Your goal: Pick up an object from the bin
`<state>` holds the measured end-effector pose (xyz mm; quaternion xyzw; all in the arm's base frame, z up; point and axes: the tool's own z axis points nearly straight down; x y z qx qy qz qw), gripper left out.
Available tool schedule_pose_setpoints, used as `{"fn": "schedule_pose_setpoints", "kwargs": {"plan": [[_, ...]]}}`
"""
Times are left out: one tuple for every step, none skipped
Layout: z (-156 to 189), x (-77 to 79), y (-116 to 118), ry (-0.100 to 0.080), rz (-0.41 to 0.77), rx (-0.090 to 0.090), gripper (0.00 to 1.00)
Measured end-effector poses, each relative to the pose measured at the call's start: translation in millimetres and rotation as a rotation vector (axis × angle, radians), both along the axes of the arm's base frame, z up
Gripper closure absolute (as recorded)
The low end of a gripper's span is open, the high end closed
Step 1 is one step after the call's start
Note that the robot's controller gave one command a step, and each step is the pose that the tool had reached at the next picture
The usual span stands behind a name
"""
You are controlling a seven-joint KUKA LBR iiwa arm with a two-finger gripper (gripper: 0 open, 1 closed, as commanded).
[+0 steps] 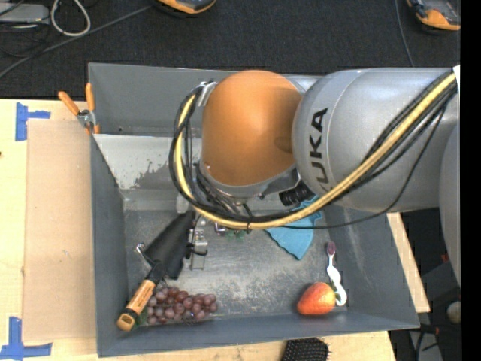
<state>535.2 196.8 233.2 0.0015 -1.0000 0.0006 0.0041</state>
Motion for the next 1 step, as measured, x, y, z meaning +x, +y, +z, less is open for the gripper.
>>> {"fn": "schedule_pose_setpoints", "kwargs": {"plan": [[3.7, 1.9, -1.3, -0.007, -0.005, 0.001, 0.0]]}}
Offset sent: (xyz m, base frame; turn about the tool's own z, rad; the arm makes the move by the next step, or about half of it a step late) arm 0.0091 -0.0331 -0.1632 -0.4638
